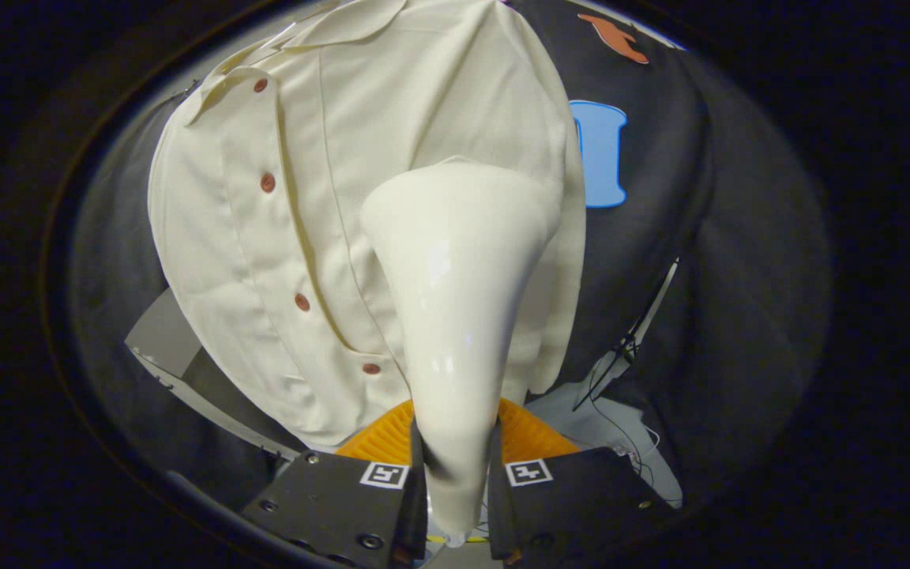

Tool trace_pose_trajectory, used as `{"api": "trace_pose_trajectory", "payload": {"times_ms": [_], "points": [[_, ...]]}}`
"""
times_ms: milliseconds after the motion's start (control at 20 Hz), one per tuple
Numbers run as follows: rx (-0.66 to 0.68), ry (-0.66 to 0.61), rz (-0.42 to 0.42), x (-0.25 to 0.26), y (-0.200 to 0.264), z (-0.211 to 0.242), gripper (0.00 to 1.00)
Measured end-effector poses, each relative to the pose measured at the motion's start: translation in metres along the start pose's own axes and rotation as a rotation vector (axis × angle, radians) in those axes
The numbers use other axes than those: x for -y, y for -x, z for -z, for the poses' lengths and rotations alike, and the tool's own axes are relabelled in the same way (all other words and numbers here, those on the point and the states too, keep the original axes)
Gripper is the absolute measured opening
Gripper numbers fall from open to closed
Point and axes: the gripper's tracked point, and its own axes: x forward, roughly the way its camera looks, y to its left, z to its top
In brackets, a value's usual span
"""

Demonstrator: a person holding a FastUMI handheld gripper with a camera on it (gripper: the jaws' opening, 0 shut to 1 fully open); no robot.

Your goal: Iron the clothes twice with a garment steamer, once on the left side and once on the right side.

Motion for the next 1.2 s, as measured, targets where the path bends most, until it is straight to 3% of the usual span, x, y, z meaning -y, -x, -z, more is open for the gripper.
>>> {"api": "trace_pose_trajectory", "payload": {"times_ms": [1200], "points": [[-0.278, -0.089, 0.070, 0.017, -0.053, 0.185, 0.31]]}}
